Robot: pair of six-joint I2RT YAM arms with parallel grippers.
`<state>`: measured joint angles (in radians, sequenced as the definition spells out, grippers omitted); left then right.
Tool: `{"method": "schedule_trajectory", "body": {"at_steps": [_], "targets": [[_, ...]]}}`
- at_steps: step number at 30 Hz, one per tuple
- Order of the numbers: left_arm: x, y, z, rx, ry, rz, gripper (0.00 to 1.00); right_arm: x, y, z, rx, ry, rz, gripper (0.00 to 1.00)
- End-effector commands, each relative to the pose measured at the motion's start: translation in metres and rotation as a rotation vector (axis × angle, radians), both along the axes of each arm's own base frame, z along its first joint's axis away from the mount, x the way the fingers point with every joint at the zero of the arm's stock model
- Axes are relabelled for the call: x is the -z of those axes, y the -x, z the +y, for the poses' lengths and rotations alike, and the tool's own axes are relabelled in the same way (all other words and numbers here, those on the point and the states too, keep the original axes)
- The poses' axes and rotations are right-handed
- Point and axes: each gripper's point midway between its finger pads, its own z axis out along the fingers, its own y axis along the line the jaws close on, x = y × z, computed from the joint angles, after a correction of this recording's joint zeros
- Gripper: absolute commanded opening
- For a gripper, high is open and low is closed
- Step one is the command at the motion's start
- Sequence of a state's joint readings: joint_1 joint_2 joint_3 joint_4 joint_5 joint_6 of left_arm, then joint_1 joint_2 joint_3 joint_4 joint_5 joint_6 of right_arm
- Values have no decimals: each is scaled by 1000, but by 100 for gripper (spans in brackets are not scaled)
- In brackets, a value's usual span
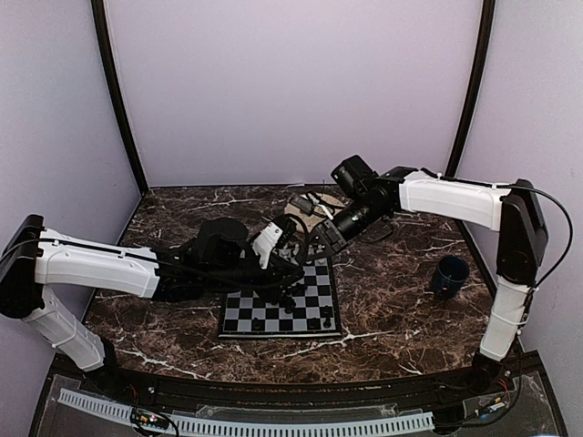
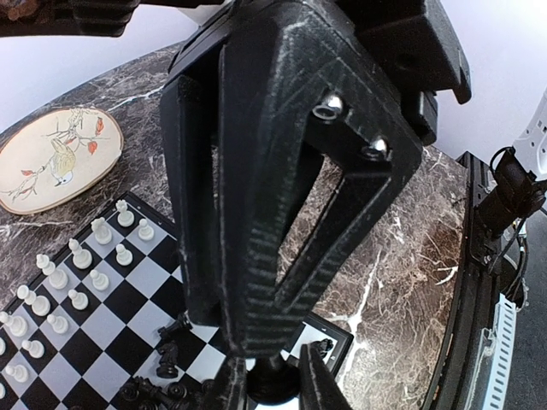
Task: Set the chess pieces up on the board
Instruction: Pass from the left arm to the right
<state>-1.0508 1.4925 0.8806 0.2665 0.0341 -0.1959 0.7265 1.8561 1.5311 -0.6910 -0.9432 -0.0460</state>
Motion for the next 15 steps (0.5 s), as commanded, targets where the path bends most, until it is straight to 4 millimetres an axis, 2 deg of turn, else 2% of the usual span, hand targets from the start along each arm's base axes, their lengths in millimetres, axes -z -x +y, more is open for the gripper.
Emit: {"method": "schedule_trajectory", "body": {"at_steps": [1,5,9,15], "targets": [[-8,-1,3,-15,29,-11,13,-1,4,3,-15,-6,-21,20],[-8,-2,3,-20,28,-12,13,0,6,2,-19,-3,-29,19],[-8,-3,3,-27,26,-14,14,0,9,3,-28,-5,-34,9],[-3,-10,9,-76,2,-21,31,-10,6,6,-30,-26,-69,1]]}}
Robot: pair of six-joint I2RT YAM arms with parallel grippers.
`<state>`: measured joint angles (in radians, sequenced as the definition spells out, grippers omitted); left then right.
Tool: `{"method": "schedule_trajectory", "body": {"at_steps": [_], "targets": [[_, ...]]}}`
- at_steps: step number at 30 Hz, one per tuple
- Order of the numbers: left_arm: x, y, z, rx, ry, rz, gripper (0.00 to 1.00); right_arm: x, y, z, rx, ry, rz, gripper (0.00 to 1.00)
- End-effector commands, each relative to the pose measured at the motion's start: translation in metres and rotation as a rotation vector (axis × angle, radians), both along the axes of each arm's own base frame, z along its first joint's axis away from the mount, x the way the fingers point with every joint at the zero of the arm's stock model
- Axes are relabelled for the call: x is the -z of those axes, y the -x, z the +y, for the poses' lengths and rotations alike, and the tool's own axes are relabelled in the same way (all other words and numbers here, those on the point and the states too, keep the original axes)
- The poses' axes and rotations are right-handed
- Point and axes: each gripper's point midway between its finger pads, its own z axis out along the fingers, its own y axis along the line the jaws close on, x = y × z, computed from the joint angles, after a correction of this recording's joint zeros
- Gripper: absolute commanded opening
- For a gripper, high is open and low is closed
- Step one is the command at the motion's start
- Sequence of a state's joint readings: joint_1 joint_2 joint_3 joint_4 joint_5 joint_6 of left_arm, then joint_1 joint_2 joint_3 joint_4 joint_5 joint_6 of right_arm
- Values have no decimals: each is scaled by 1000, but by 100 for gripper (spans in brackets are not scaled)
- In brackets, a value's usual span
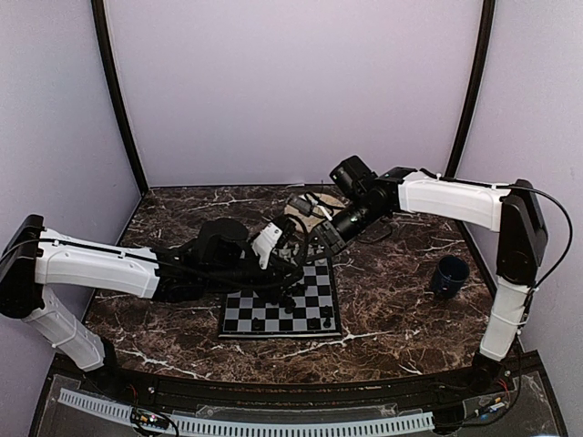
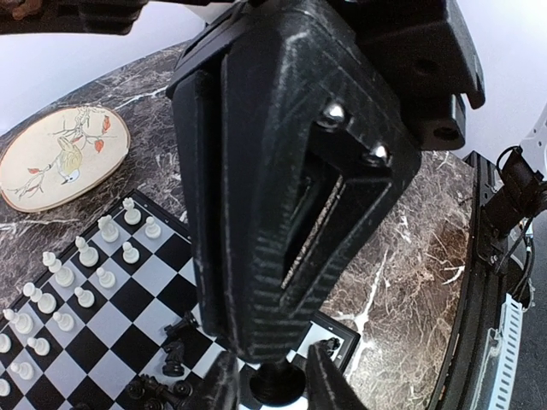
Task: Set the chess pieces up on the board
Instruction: Pass from the left arm to the right, then place the queen at e8.
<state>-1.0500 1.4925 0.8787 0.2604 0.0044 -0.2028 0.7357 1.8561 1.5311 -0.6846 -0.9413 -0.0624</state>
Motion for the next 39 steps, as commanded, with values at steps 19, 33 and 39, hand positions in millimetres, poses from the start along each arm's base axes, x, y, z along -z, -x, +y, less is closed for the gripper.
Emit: {"method": "schedule_trajectory", "body": {"at_steps": [19,33,39], "targets": [[-91,-54,120,-280,-110,-121,59,1,-44,2,17,93,-428,0],[-59,-139,213,-462,32,84,57,45,6,31,-180,254,-720,1],[-60,-138,222,-484,24,65,57,69,40,49,-295,307,-796,1]]}}
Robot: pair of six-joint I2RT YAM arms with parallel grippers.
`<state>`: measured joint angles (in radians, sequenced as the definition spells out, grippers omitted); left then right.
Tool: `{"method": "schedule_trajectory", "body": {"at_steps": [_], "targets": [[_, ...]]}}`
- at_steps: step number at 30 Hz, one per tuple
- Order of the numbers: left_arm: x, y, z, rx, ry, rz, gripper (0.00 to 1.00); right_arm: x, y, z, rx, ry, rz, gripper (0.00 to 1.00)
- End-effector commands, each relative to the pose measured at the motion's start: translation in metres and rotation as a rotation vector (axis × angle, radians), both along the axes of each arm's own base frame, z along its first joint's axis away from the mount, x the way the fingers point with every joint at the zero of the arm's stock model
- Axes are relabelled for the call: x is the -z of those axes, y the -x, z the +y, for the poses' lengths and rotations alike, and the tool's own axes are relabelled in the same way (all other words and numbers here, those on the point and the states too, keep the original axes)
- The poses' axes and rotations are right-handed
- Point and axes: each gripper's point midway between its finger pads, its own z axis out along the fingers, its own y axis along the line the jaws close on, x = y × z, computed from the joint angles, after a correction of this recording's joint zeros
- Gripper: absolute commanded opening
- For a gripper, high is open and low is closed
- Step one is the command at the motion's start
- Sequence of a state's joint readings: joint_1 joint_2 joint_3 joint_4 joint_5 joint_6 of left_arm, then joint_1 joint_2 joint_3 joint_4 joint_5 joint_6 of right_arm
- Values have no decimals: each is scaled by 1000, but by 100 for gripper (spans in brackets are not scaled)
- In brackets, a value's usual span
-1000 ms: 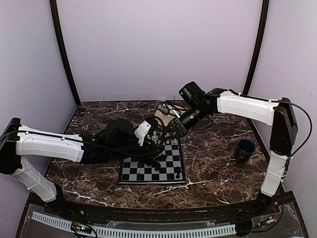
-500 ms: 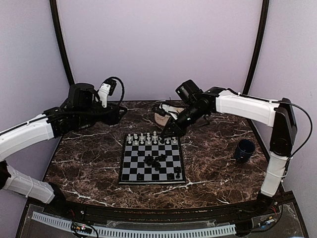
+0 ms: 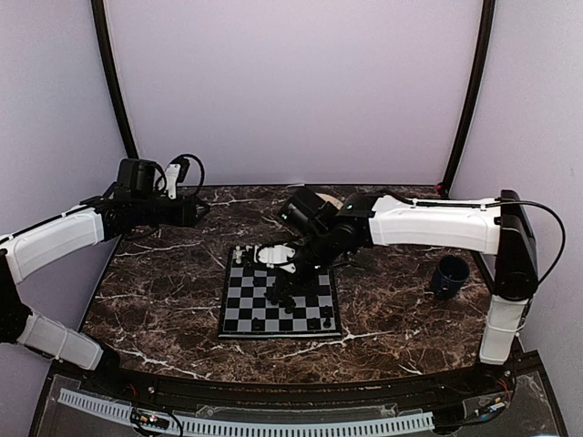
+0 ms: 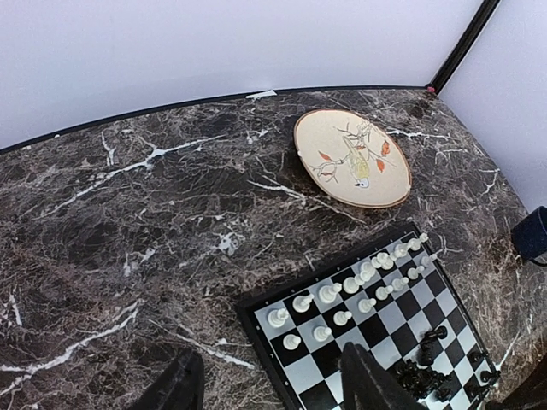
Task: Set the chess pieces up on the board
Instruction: Place the queen at e8.
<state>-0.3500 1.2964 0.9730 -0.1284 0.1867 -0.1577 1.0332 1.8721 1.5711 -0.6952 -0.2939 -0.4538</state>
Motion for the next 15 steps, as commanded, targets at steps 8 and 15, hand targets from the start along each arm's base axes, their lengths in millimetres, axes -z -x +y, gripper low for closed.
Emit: {"method": "schedule_trajectory", "body": {"at_steps": [8,15], "targets": [[-22,11,-5,46,41,-60,56,48,37,23,-111,106,-74,1],[-21,11,-6,55,43,-59,56,60,42,30,-120,131,-97,1]]}}
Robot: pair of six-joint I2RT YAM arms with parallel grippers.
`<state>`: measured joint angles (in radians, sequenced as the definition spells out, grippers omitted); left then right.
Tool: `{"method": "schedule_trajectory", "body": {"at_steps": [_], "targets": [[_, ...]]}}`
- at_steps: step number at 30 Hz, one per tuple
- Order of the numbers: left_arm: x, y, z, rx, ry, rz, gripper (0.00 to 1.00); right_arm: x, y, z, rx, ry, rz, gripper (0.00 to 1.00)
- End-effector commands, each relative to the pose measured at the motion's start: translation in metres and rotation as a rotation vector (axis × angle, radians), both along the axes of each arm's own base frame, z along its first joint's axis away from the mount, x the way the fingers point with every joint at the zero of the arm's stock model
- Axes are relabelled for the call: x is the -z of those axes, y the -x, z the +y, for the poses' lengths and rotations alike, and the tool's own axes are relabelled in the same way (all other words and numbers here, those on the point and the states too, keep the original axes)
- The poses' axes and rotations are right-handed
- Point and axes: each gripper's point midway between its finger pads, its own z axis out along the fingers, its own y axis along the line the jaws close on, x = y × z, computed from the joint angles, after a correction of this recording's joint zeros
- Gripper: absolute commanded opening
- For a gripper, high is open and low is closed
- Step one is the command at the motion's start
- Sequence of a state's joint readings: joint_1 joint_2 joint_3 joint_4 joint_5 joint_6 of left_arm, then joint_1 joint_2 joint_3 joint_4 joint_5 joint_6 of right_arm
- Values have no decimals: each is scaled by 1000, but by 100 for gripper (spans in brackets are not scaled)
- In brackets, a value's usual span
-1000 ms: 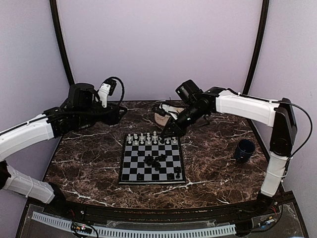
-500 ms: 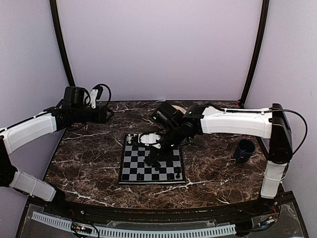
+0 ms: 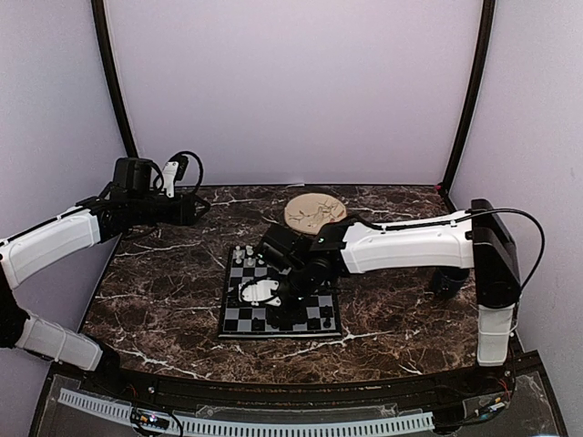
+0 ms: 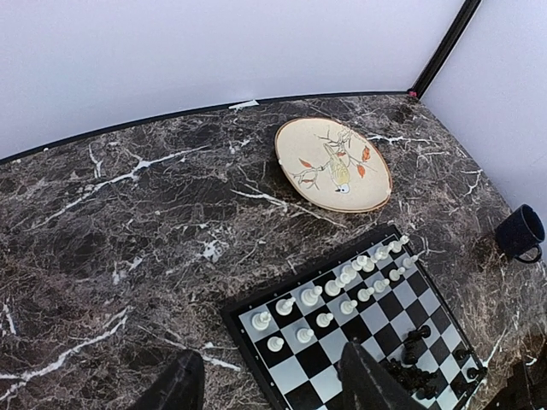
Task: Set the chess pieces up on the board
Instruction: Place the queen at e8.
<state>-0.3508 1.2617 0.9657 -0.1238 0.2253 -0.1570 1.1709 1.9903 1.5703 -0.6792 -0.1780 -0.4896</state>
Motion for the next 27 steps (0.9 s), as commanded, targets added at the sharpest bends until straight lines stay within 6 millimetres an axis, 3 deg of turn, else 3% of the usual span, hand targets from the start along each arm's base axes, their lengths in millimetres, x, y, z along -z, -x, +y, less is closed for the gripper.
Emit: {"method": "schedule_trajectory", "body": {"at_steps": [1,27], "targets": [[-10,4,-2,20,16,-35,56,5,0,10,-9,-7,-32,1],[-7,4,-3,29,19,-24,56,24,-10,22,17,-2,-55,4]]}}
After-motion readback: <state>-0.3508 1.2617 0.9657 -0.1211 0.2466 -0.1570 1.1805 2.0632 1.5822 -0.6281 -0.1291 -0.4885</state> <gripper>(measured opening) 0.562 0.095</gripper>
